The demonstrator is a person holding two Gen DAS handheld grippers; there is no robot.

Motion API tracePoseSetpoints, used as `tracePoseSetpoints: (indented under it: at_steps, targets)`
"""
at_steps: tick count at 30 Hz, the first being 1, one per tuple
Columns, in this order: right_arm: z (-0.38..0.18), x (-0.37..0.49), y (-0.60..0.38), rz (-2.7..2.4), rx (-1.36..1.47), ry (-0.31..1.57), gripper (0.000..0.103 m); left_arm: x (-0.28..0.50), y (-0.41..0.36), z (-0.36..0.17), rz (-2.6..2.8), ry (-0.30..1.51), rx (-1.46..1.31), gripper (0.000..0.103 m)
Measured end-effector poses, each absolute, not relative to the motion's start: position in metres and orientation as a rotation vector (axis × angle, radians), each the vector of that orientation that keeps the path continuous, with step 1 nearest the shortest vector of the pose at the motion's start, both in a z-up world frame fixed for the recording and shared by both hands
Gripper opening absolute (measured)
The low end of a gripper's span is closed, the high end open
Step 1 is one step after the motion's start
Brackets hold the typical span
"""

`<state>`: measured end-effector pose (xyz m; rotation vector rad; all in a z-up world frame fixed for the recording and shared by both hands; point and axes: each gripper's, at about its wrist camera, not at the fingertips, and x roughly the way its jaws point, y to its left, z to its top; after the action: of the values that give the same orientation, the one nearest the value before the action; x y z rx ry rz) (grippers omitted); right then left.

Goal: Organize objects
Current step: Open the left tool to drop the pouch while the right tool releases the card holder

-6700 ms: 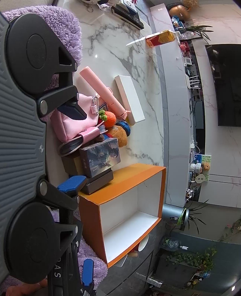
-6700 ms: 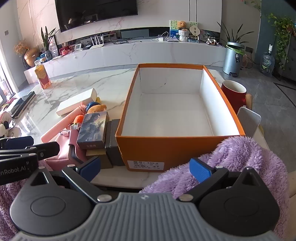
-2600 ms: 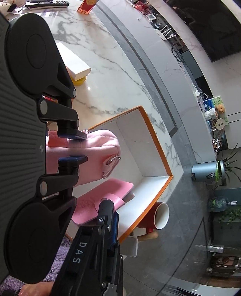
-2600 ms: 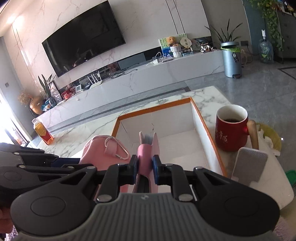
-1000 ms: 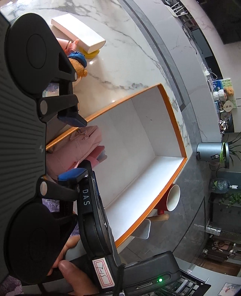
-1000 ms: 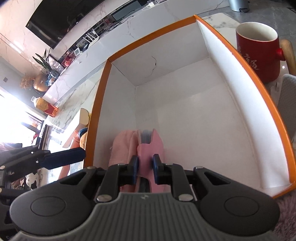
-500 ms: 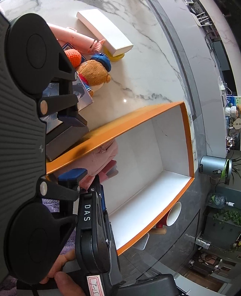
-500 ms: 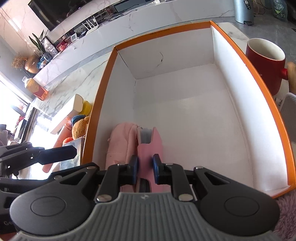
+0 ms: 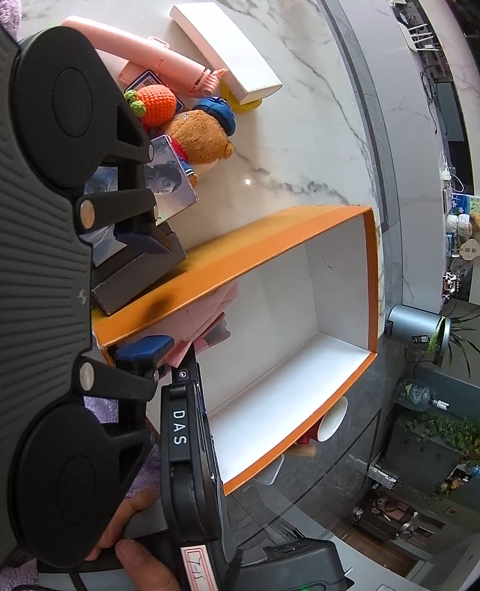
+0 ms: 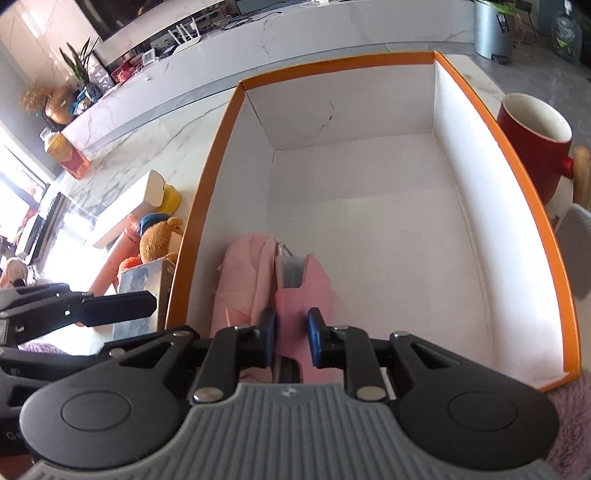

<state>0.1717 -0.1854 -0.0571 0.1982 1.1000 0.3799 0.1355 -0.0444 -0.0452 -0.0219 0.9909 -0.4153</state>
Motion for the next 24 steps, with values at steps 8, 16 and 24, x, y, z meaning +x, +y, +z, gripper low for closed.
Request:
tracePoseSetpoints:
  at_steps: [8,16,24]
  targets:
    - [-0.057,0.171,-0.207,0.396,0.375,1.112,0.011,0.132,-0.04,-0.037,-0.409,0.959,-0.05,0.057]
    - [-0.059,0.167,-0.194,0.411,0.337,1.096,0.005,0.13,-0.042,-0.036,-0.4,0.955,-0.049,0.057]
    - [-0.058,0.167,-0.199,0.394,0.337,1.081,0.01,0.13,-0.039,-0.035,-0.388,0.954,-0.056,0.058]
